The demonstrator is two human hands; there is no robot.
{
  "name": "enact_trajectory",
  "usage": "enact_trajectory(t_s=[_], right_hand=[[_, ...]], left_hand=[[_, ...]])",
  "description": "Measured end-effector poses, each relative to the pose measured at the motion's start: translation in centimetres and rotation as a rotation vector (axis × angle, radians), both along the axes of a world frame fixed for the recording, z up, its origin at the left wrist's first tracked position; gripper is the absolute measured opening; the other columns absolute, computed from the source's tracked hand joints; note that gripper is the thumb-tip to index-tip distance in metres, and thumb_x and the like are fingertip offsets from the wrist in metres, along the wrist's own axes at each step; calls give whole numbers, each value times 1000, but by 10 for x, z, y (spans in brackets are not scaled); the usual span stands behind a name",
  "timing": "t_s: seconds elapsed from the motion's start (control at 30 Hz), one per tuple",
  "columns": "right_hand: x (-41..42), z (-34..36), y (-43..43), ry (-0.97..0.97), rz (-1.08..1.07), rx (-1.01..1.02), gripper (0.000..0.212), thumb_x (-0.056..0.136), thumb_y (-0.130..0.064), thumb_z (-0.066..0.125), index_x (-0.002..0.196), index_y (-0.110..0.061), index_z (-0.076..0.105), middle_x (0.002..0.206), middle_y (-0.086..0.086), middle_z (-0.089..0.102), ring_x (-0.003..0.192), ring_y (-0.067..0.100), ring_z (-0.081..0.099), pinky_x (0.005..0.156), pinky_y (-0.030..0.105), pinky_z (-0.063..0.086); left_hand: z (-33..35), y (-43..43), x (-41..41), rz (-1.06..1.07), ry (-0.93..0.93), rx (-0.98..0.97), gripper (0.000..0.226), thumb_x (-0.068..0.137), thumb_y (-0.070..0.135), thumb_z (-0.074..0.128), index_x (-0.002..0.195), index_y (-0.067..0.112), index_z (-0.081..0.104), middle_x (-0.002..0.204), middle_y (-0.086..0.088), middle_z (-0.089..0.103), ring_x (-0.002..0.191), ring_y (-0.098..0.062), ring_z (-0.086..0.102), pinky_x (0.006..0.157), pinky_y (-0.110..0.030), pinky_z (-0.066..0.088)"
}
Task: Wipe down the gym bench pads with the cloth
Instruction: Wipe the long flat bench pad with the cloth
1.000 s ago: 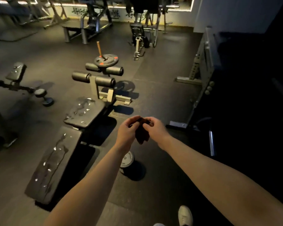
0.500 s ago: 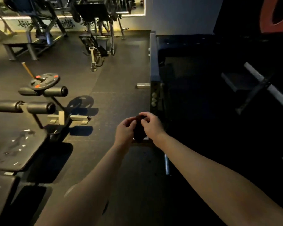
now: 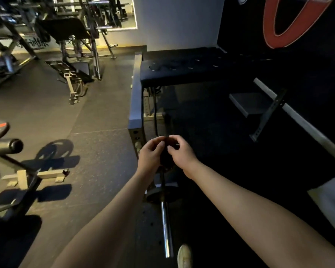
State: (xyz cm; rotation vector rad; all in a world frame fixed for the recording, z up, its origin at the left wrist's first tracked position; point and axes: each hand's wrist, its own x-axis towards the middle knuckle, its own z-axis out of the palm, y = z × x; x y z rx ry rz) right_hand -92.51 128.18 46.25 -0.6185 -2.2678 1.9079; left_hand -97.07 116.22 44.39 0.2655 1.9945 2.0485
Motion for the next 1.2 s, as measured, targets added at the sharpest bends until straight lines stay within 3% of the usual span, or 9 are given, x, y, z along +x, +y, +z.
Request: enact_trajectory(t_s=[0.1, 0.2, 0.33, 0.47, 0.63, 0.77, 0.9, 1.07, 1.2], right_hand=[[-49, -5, 43, -2, -34, 39, 36, 101, -12, 54, 134, -24, 54, 126, 0, 57, 117, 17, 54, 94, 33, 50], [-94, -6, 83, -2, -31, 44, 37, 101, -13, 54, 136, -25, 53, 128, 0, 57, 116, 17, 54, 83, 26, 49], [-145, 0, 135, -11, -38, 16, 36, 101, -15, 54, 135, -27, 54, 126, -3, 55, 112, 15, 53, 75, 21, 48], [-196, 2, 181, 4, 6, -7, 36, 102, -15, 53, 136, -28, 52, 126, -3, 53, 113, 15, 53, 83, 28, 51], [-272, -10, 244, 40, 92, -34, 33, 102, -14, 51, 128, -35, 54, 126, 0, 56, 114, 17, 55, 82, 27, 51], [-336, -16, 310, 12, 197, -16, 40, 101, -16, 51, 135, -38, 50, 134, 3, 54, 117, 19, 55, 76, 24, 50], [-393, -14, 363, 8, 291, 57, 49, 100, -16, 52, 141, -40, 41, 139, 2, 51, 121, 19, 53, 87, 28, 47], [-463, -4, 385, 45, 394, 62, 53, 99, -13, 52, 144, -40, 38, 140, 1, 49, 124, 20, 51, 97, 33, 47], [-516, -7, 391, 55, 432, 56, 45, 97, -12, 54, 130, -41, 46, 130, 1, 54, 119, 20, 55, 100, 43, 52]], left_hand=[[-7, 43, -45, -16, -25, 49, 25, 101, 15, 59, 123, 20, 67, 108, 1, 74, 98, -14, 72, 70, -24, 57], [-9, 85, -89, -12, -31, 42, 28, 101, 11, 56, 127, 19, 63, 111, 1, 71, 95, -4, 70, 70, -17, 55], [-10, 139, -147, -8, -94, 10, 30, 103, 16, 55, 131, 22, 61, 120, -4, 68, 103, -15, 69, 78, -27, 59], [-6, 188, -197, 36, -83, -14, 29, 103, 16, 54, 130, 22, 61, 117, -2, 68, 103, -18, 69, 73, -27, 59], [-18, 249, -269, 159, 26, -75, 26, 99, 11, 56, 118, 24, 69, 109, 0, 73, 103, -19, 70, 93, -48, 58], [-17, 309, -324, 251, 41, -49, 26, 98, 8, 57, 113, 24, 72, 106, 0, 75, 102, -17, 71, 95, -46, 57], [-8, 359, -373, 310, 59, -41, 27, 97, 4, 55, 116, 16, 71, 108, -4, 74, 103, -19, 70, 96, -47, 56], [6, 390, -426, 470, 73, -17, 28, 98, 3, 54, 117, 15, 70, 106, 2, 71, 102, -13, 69, 90, -34, 57], [8, 396, -469, 533, 71, -8, 28, 97, 1, 53, 115, 13, 71, 104, 0, 73, 95, -9, 70, 77, -21, 55]])
